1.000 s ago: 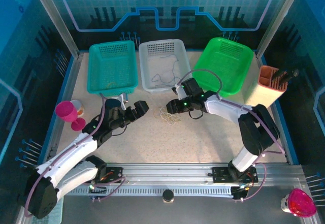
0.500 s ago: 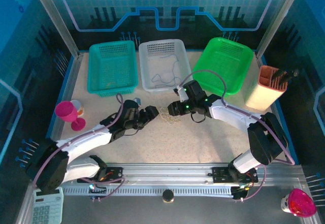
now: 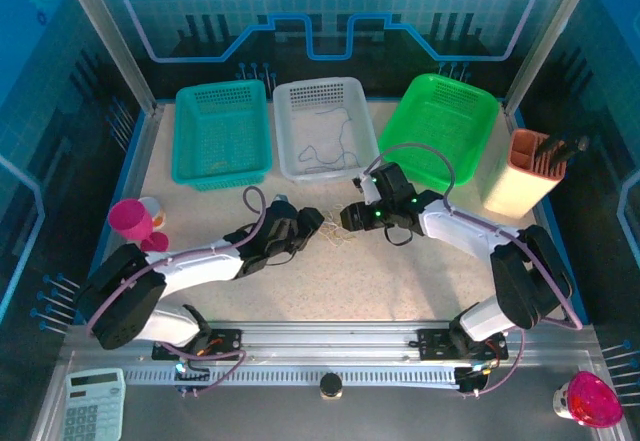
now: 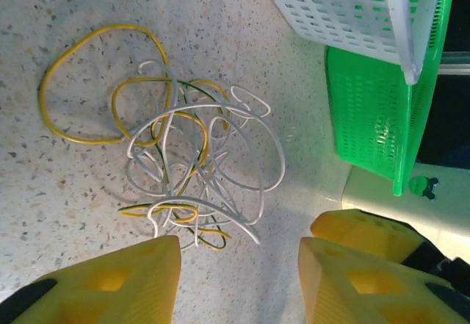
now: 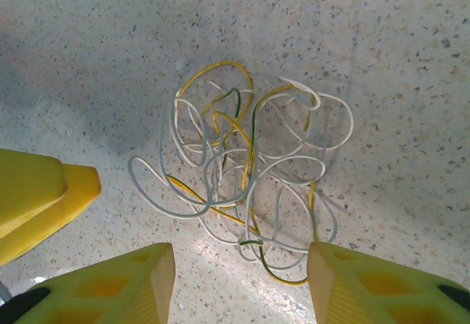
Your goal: Untangle the cables
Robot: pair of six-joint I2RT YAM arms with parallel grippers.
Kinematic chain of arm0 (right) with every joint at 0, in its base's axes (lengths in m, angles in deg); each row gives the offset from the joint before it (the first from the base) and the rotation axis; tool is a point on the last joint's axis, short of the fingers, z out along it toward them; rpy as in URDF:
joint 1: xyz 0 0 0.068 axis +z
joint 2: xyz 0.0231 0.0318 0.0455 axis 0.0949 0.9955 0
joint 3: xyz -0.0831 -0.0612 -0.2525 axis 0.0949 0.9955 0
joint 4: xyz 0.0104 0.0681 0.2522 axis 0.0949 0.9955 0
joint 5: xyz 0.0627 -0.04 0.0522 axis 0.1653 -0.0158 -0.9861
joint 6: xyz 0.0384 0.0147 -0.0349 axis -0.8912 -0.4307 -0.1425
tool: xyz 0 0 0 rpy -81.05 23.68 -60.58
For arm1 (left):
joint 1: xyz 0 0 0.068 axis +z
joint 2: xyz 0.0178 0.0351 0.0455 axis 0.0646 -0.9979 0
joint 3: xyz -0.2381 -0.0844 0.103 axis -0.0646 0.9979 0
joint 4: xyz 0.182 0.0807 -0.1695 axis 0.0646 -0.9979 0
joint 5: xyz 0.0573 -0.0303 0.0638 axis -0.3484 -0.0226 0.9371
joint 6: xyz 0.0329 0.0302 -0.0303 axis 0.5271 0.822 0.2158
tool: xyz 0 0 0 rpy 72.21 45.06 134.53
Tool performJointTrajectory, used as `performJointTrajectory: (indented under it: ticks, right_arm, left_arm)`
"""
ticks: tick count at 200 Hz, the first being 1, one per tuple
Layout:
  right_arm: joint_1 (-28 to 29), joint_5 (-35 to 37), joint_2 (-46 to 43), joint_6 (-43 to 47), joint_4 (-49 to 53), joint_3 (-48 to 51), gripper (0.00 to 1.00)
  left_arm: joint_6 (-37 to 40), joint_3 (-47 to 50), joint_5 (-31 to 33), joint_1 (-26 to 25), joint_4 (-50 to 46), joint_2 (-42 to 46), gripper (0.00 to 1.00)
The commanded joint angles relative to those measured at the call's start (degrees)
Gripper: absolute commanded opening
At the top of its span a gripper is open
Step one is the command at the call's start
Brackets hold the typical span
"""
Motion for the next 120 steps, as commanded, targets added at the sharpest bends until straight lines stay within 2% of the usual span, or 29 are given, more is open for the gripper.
performJointTrajectory:
  ticks: [1,76,120]
  right_arm:
    - [-0.82,-0.80,-1.75,0.79,-1.08,1.96,0.52]
    - [-0.95,-2.24,-1.43,0.63,-2.69,2.67,0.52]
    - [-0.90,-4.14,-0.14,0.95,-4.55,2.79,0.53]
  left_arm:
    - [-2.95,-1.54,2.60,-0.71,2.38,-1.85,0.44]
    - [-4.35,-1.95,3.52,-1.27,4.31,-4.88,0.31]
    - [-2.61,-2.70,2.95,-1.25,5.51,-6.18,0.11]
